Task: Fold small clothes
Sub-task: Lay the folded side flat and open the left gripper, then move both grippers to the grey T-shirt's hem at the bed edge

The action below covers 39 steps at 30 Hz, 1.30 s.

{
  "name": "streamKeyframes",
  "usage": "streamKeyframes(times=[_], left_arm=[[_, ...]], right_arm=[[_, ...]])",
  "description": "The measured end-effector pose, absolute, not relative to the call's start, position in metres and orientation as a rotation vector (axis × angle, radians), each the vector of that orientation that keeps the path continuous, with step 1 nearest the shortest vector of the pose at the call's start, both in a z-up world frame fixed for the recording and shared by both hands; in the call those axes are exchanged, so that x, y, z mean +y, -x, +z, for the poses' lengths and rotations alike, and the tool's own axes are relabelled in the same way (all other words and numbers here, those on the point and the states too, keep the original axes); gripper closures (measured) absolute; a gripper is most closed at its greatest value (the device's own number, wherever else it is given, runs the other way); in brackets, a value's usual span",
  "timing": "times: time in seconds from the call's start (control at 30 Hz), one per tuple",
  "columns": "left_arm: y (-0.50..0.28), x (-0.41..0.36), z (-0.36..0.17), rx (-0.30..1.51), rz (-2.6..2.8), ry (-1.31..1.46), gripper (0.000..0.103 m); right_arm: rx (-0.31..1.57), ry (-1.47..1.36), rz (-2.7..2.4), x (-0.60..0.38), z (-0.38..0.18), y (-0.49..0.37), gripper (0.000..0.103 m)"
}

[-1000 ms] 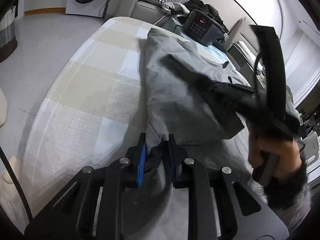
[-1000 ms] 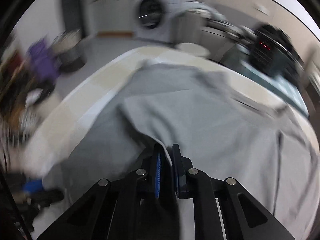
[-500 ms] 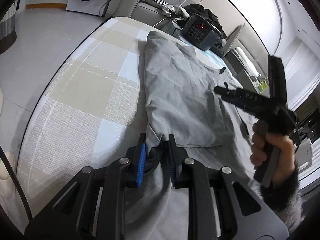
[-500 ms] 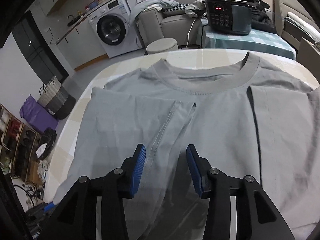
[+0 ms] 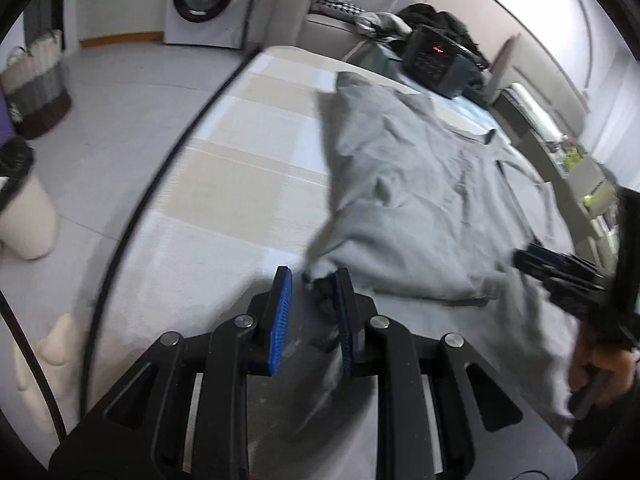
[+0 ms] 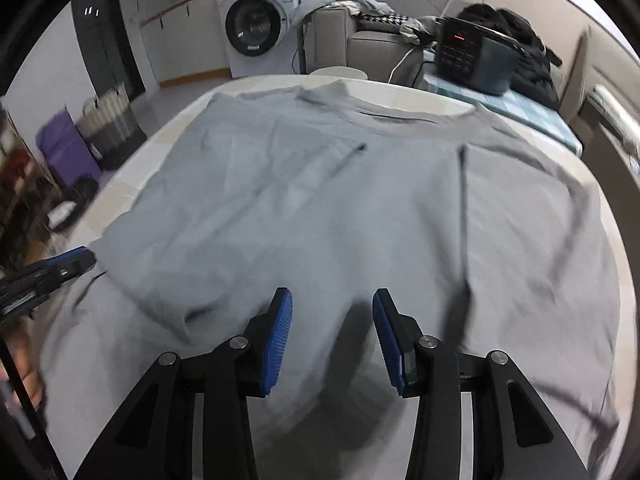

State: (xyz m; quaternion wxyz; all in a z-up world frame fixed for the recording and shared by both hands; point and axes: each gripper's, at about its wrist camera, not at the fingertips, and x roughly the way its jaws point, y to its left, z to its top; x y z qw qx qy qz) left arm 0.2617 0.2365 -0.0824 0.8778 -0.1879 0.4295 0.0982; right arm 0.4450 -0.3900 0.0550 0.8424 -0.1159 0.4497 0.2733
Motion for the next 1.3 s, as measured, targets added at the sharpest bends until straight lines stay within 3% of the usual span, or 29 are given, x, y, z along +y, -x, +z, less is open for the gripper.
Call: streamKeyframes(times=[0.2, 0.33, 0.6, 0.9, 1.07, 1.2, 1.3], left_arm=[[-0.252, 0.22, -0.057, 0.857, 0.238, 0.348, 0.085], [-0.274, 0.191, -0.052, 0.866, 0.144, 0.339, 0.078], [-0.303, 0.136, -0.081, 0.953, 0.093, 0.121, 0.074], [-0.312, 0.131, -0.076, 0.928, 0.06, 0.242, 0.071], [-0.307, 0.097, -0.078, 0.961, 0.075, 0.015, 0.068], [-0.302, 0.09, -0.062, 0.901, 0.02, 0.074, 0.067], [-0.312, 0.084, -0.063, 0.888, 0.033, 0.084, 0.052]], right_arm=[[0.898, 0.138, 0.582, -0.458, 0.083, -0.42, 0.057], [0.933, 0.04, 0.55, -0.485, 0.078, -0.426, 0.057], [0.954, 0.028, 0.626, -0.466, 0.07, -0.429, 0.057], [0.961, -0.037, 0.687, -0.446, 0.056, -0.445, 0.057], [0.959, -0.01, 0.737, -0.431, 0.043, -0.443, 0.057], [0.942, 0.012, 0.746, -0.43, 0.042, -0.443, 0.057], [0.943, -0.01, 0.738, -0.436, 0.043, -0.446, 0.057]])
